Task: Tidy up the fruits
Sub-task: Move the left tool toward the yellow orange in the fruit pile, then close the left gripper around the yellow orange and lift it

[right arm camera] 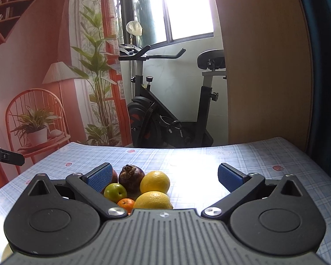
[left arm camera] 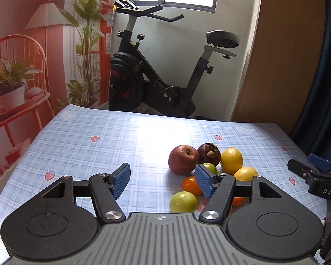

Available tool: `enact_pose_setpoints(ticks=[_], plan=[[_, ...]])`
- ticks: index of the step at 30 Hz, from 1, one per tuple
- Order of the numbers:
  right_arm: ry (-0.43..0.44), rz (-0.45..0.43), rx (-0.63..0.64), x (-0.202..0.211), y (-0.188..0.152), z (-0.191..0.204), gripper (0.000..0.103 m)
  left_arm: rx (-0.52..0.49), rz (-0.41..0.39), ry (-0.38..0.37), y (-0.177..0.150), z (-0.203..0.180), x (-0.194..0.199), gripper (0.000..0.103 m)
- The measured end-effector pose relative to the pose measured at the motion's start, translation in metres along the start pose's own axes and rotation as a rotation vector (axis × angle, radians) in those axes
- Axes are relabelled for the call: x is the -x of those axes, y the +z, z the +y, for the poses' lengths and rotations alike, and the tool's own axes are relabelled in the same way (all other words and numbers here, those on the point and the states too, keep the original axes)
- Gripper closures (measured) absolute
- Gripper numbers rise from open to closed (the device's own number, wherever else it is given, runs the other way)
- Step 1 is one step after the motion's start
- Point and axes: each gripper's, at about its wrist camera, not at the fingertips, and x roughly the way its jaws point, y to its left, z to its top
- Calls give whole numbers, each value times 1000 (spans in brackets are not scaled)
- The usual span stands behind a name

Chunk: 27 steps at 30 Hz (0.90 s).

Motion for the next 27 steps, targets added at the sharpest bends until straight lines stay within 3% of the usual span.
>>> enact_pose_setpoints(ticks=[8, 11, 21, 23, 24, 27], plan=[[8, 139, 74, -33, -21, -15, 0, -32, 6, -22, 9, -32, -35, 35], [-9, 175, 63, -45, -26, -24, 7, -55, 37, -62, 11, -47, -52, 35], [136, 249, 131, -64, -35, -36, 8, -63, 134, -139, 15, -82, -107, 36], [159, 260, 147, -68, -37, -35, 9, -59, 151, -167, 14, -86, -114, 41], [167, 260, 159, -71, -38, -34, 10, -66, 158, -180, 13, -90, -118, 49], [188, 263, 178, -76, -38, -31, 21, -79, 202, -200, 8, -98, -131, 55]])
